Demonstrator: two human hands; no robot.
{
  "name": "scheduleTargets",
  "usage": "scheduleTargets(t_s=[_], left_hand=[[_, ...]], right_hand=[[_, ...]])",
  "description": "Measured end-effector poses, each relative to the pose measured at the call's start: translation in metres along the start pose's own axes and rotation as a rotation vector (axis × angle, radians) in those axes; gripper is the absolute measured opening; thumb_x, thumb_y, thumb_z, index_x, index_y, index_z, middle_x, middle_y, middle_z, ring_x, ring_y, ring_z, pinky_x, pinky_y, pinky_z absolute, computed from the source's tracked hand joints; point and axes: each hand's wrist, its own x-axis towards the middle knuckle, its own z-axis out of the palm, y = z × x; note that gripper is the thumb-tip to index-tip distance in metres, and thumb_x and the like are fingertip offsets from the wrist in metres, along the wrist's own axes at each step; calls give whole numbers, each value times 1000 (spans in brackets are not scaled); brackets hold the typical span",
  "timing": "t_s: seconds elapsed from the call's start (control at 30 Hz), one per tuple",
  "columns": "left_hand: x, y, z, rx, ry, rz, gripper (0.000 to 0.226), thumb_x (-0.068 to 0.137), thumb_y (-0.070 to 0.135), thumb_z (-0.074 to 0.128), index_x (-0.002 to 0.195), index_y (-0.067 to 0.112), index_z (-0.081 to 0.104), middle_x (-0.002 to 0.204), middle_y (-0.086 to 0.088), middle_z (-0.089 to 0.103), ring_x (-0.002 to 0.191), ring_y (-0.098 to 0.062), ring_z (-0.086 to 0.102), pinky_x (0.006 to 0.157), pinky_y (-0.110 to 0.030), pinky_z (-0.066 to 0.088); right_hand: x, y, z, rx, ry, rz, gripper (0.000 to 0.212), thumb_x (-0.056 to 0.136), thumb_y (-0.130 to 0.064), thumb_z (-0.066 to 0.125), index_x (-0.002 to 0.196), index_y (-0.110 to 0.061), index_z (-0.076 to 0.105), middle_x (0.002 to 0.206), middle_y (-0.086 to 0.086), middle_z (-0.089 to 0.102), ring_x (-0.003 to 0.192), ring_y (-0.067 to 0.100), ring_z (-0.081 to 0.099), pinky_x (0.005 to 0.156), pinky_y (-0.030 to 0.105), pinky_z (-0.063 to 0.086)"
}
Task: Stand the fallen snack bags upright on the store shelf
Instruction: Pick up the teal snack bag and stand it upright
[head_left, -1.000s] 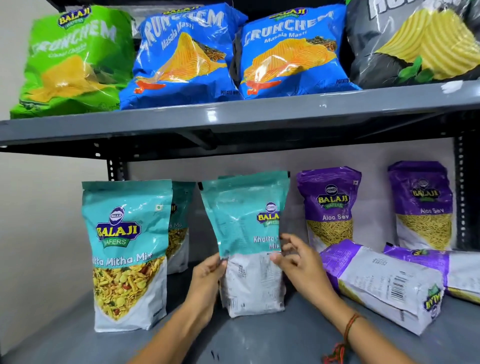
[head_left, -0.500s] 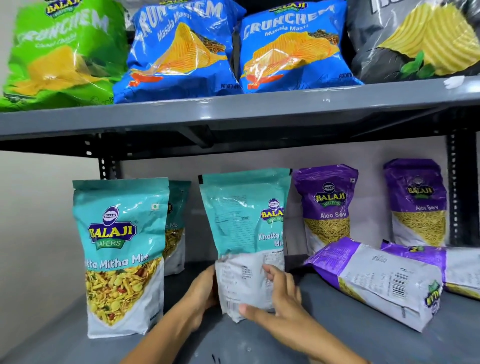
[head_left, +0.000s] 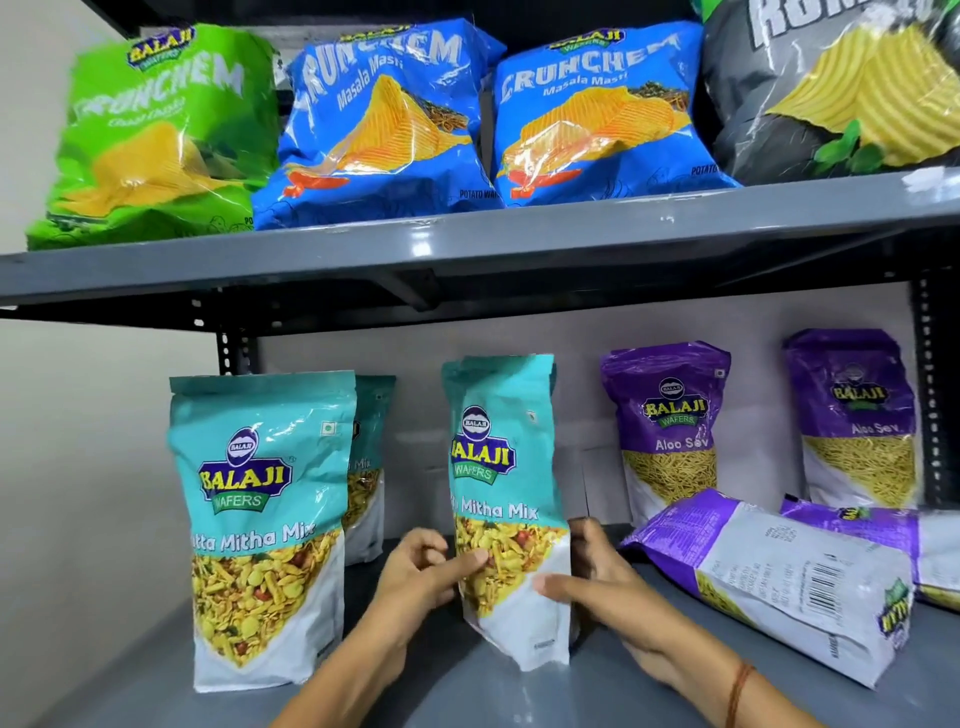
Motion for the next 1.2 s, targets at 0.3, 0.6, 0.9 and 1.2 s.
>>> scheduleTargets(t_s=[0.3,0.6,0.9,1.2], left_hand=[[1,-6,2,65,-147,-60,85,49,29,94,124,15,57,116,-2,74,108,-16,69,96,-28,52],[-22,-12,5,116,23,73,94,38,43,93,122,21,56,110,2,66,98,-6,64,68,-13,49],[-75,7,78,80,470,525,80,42,48,78,115,35,45,112,12,43,111,-15,51,97,-32,41],[-84,4,208,-400,-115,-309,63,76,1,76,132,14,50,132,-13,53,113,-21,50,88,-32,38]], right_hand=[[8,-2,-16,-19,42,44,36,92,-2,60,120,-23,58,116,-1,73,109,14,67,98,33,53],[-2,-13,-12,-69,-2,110,34,98,-4,48,111,-34,60,107,-15,76,104,2,67,89,28,55],[-31,-31,-30,-222,227,-166,41,90,-18,65,113,-50,54,124,-14,60,119,3,55,98,22,44],[-23,-56,-219,-600,469,-49,26,92,-12,60,118,-16,63,118,7,67,112,23,61,96,35,44]])
